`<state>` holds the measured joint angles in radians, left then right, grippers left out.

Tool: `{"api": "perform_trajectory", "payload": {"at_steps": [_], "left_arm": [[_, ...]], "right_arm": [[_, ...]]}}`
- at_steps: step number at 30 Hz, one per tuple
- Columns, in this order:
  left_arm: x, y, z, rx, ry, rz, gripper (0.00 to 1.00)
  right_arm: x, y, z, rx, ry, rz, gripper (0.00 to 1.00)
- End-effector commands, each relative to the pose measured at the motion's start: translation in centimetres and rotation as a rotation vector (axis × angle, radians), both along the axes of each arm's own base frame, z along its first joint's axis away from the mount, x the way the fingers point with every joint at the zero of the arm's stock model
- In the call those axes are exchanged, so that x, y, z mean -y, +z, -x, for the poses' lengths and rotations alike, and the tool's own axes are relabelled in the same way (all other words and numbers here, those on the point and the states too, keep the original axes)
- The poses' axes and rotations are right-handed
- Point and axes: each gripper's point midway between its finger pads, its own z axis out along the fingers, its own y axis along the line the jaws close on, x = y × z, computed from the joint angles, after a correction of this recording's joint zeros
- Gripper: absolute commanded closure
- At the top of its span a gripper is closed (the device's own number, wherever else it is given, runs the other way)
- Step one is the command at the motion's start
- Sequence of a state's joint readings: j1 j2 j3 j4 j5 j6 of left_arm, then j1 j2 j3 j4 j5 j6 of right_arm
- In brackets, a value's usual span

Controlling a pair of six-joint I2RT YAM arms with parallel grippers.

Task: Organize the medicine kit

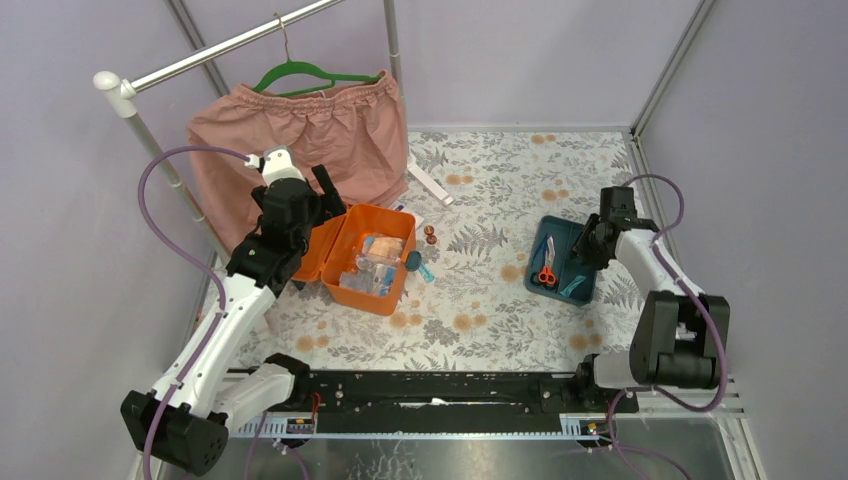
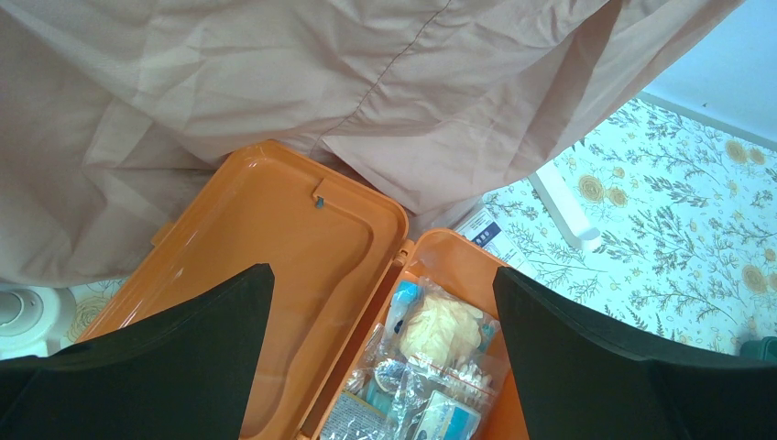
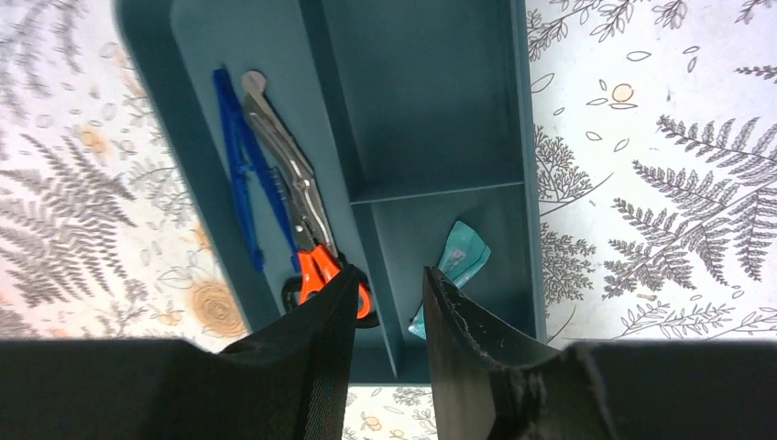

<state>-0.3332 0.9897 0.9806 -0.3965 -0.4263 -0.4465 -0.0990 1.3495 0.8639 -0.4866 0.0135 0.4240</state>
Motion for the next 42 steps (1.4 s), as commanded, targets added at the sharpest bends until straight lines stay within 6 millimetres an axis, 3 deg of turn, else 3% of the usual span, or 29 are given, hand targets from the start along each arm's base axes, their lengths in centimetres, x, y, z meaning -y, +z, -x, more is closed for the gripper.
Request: {"api": "perform_trajectory", "payload": {"at_steps": [1, 15, 20, 26, 30, 38, 42], "left_arm": [[0.2, 0.4, -0.3, 0.030, -0.004, 0.008, 0.01], [0.1, 0.2, -0.5, 0.025, -0.002, 0.007, 0.01], [0.1, 0.2, -0.5, 0.025, -0.001, 0.007, 0.01], [0.2, 0.1, -0.5, 0.025, -0.008, 0.009, 0.01], [0.4, 0.0, -0.6, 0.026, -0.023, 0.014, 0.01], [4.3, -0.8, -1.3, -0.015, -0.229, 0.047, 0.01], [6.3, -1.5, -1.5, -0.053, -0.330, 0.067, 0.01]], "right_arm": [[0.0, -0.7, 0.2, -0.072, 0.061, 0.010, 0.60], [-3.4, -3.4, 0.8, -0.144, 0.168, -0.059, 0.60], [-3.4, -4.3, 0.8, -0.182, 0.192, -0.005, 0.74], [-5.2, -4.2, 0.4, -0.184, 0.280, 0.069, 0.91], [-7.1, -3.9, -0.4, -0.152, 0.358, 0.067, 0.95], [-11.3, -3.3, -1.8, -0.119, 0.484, 0.052, 0.93], [-11.1, -1.3, -2.8, -0.069, 0.462, 0.090, 0.76]]}}
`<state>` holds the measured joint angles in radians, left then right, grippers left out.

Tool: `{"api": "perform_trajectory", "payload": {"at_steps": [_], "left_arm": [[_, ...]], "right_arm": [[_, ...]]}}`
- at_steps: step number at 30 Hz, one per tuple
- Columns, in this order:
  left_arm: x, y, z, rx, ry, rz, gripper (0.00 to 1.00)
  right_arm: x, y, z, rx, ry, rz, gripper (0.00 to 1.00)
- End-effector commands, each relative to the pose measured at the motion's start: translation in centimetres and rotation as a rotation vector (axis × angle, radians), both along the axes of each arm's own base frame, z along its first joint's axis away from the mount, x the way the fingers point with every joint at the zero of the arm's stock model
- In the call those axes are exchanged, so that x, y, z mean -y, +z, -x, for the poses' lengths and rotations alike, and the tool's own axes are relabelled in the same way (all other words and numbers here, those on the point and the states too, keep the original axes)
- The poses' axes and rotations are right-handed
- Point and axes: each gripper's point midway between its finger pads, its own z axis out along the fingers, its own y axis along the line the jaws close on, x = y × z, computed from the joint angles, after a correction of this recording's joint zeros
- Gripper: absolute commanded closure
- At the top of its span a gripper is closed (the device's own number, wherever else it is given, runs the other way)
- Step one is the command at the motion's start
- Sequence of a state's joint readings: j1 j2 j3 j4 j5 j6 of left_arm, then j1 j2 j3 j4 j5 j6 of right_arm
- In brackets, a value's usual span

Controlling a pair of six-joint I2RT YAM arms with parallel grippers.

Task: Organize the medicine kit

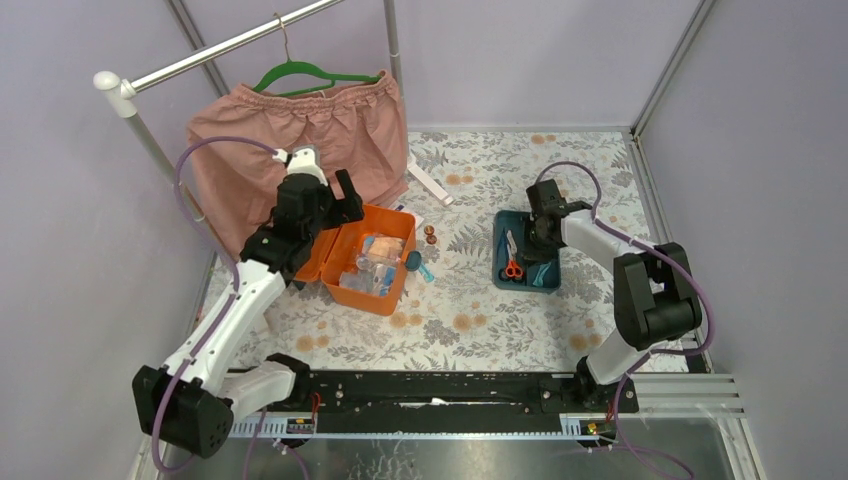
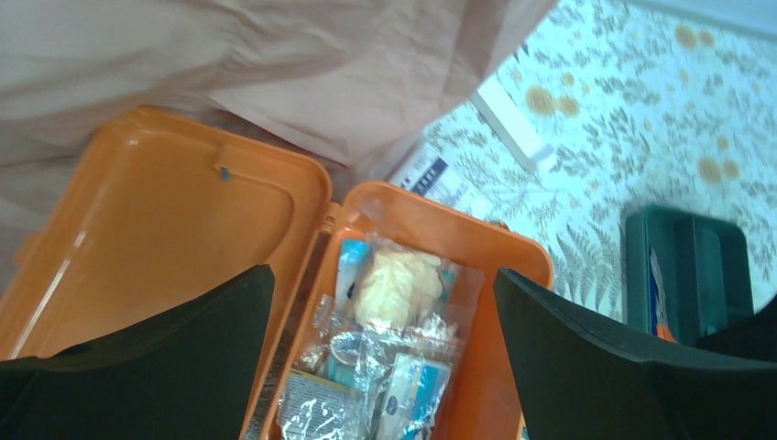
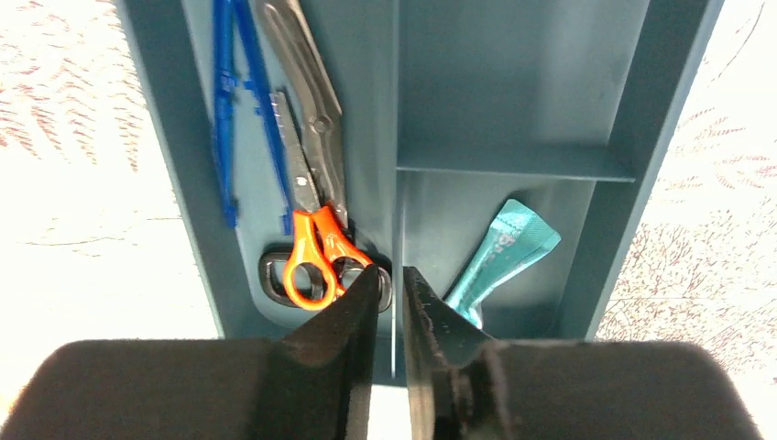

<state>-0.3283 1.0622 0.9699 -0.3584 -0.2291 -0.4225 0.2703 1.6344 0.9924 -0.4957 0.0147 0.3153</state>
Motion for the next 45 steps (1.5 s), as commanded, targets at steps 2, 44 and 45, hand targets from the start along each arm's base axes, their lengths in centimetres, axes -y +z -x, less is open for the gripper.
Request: {"api": "perform_trajectory", "payload": {"at_steps": [2, 44, 45], "left_arm": [[3.7, 0.6, -0.6, 0.007, -0.192, 0.049, 0.01], [12.3, -12.0, -0.5, -0.456, -0.386, -0.353, 0.81], [12.2, -12.1, -0.3, -0.459, -0.386, -0.357, 0.84]], "right_arm": [[0.2, 4.5, -2.9, 0.144, -0.017, 0.028, 0.71], [-5.8, 7.0, -2.1, 0.263, 0.094, -0.272, 0.67], [-5.9, 7.0, -2.2, 0.265, 0.095, -0.282, 0.67]]}}
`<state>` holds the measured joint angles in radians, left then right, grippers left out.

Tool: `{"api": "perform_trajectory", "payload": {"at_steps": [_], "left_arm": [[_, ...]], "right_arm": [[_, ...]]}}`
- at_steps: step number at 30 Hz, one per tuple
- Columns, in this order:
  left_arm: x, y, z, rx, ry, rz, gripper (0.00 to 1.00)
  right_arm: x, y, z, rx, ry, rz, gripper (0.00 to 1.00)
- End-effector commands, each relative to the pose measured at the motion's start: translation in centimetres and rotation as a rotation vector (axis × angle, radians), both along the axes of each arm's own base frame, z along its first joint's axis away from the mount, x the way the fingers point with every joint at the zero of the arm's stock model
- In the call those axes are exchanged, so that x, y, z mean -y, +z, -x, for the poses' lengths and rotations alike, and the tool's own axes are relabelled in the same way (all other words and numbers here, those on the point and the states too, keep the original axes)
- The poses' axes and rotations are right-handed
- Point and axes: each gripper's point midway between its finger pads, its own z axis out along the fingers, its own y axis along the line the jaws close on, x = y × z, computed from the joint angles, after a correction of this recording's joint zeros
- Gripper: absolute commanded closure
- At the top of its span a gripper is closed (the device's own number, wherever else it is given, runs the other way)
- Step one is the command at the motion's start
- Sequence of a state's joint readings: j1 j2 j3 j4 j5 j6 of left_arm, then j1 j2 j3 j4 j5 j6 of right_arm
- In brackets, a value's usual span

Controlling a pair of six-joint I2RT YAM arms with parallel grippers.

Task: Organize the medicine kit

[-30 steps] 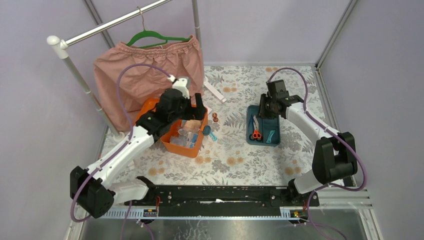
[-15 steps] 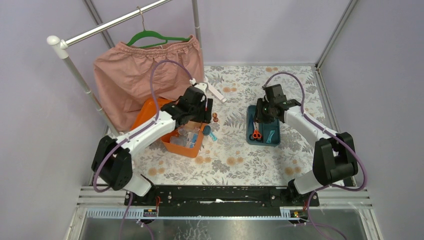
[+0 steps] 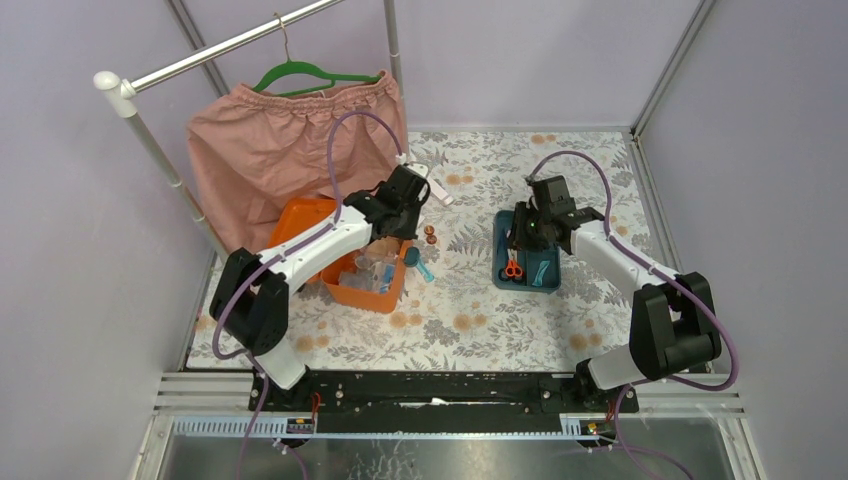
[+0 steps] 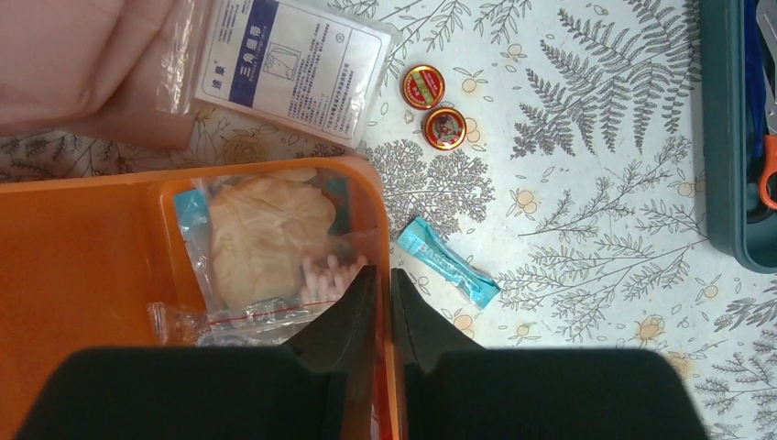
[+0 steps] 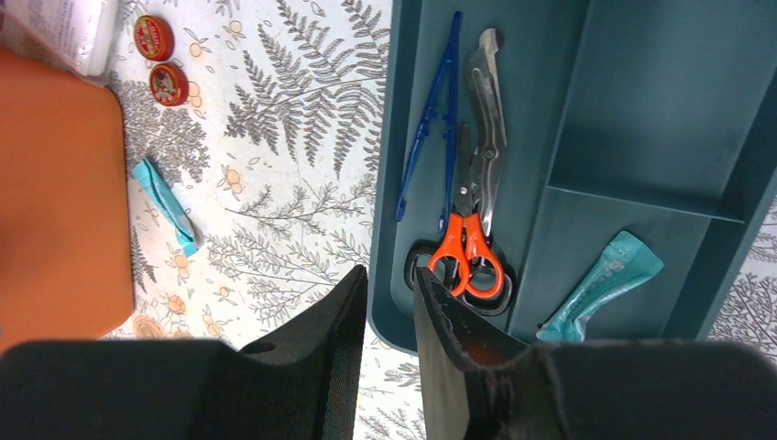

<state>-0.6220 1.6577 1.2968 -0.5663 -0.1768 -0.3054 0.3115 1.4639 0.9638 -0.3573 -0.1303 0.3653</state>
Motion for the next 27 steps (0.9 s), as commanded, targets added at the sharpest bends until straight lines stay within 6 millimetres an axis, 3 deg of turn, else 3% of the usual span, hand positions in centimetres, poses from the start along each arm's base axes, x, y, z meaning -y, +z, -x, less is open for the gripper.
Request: {"api": "perform_trajectory", "payload": {"at_steps": [1, 12, 16, 22, 27], "left_arm": [[-1.3, -0.6, 0.5, -0.021, 0.001, -0.088, 0.86], [-5.3, -0.4, 1.8, -0.028, 0.068, -0.195, 0.94], [-7.1, -0.4, 2.4, -0.047, 0.113, -0.175, 0.95], [-10.2, -0.5, 2.4, -0.048, 0.188, -0.146, 0.95], [-11.0, -0.4, 2.1, -0.019, 0.215, -0.117, 0.95]], "right_arm": [[-1.3, 1.2, -0.4, 0.046, 0.037, -0.063, 0.67], [-4.0, 0.9, -1.9, 0.033, 0.087, -0.081, 0.67], [-6.4, 1.4, -2.5, 0.045, 0.133, -0.081, 0.67], [-10.9, 0.4, -3.2, 0.036, 0.204, -0.064, 0.65], [-14.6, -0.6, -4.5, 0.031, 0.262, -0.023, 0.64]]}}
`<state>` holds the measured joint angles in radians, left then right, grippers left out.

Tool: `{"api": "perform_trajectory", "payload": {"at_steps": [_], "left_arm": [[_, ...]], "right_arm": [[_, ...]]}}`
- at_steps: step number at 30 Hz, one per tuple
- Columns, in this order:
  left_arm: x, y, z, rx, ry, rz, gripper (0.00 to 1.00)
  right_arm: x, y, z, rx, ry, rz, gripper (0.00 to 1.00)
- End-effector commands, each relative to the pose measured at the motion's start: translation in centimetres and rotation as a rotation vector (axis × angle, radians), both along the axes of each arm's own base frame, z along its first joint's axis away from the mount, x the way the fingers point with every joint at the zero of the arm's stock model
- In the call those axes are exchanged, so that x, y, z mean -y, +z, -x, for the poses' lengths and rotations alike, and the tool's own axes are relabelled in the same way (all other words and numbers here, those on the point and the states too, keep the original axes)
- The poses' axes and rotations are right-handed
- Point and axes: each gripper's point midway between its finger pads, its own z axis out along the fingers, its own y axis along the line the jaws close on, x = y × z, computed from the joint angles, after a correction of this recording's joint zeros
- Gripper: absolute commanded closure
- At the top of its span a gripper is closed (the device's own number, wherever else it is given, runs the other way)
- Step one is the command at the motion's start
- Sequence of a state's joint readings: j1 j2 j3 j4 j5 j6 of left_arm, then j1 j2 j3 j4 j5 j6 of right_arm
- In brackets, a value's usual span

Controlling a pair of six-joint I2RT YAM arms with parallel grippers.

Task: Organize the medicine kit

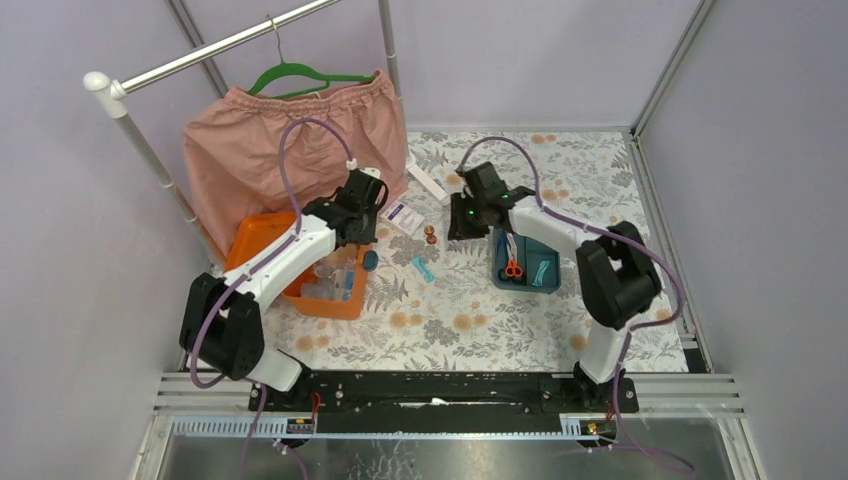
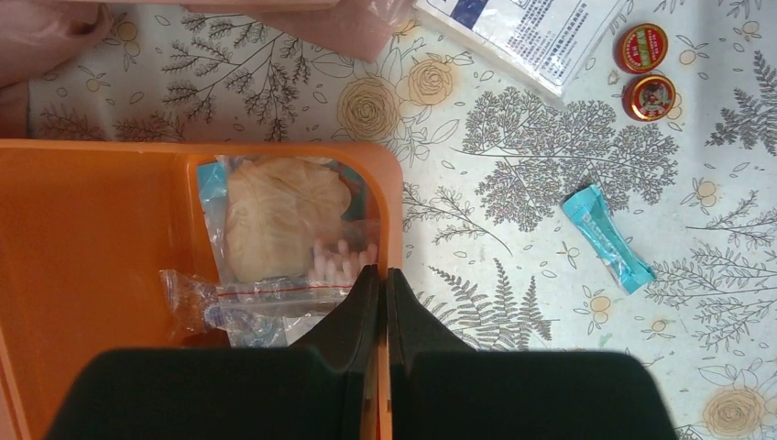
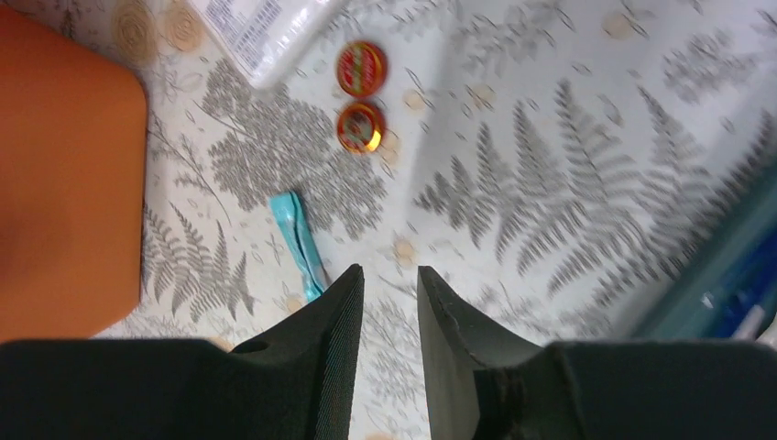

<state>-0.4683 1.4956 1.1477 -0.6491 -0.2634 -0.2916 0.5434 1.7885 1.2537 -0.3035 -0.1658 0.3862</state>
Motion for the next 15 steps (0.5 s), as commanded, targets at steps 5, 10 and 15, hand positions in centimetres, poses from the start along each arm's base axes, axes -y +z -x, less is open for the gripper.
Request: {"api": "perform_trajectory", "payload": {"at_steps": [5, 10, 15], "left_arm": [[-1.8, 0.0, 0.3, 0.037, 0.041, -0.003, 0.95], [-1.3, 0.6, 0.1, 0.067, 0.025, 0.049, 0.89], [-0.7, 1.1, 0.2, 0.085, -0.001, 0.081, 0.71]], "right_arm": [[-4.7, -0.4, -3.4, 0.051, 0.055, 0.079, 0.60], [-5.7, -1.1, -5.1, 0.069, 0.069, 0.136, 0.52], [-5.8, -2.2, -5.9, 0.051, 0.085, 0.187, 0.42]]}}
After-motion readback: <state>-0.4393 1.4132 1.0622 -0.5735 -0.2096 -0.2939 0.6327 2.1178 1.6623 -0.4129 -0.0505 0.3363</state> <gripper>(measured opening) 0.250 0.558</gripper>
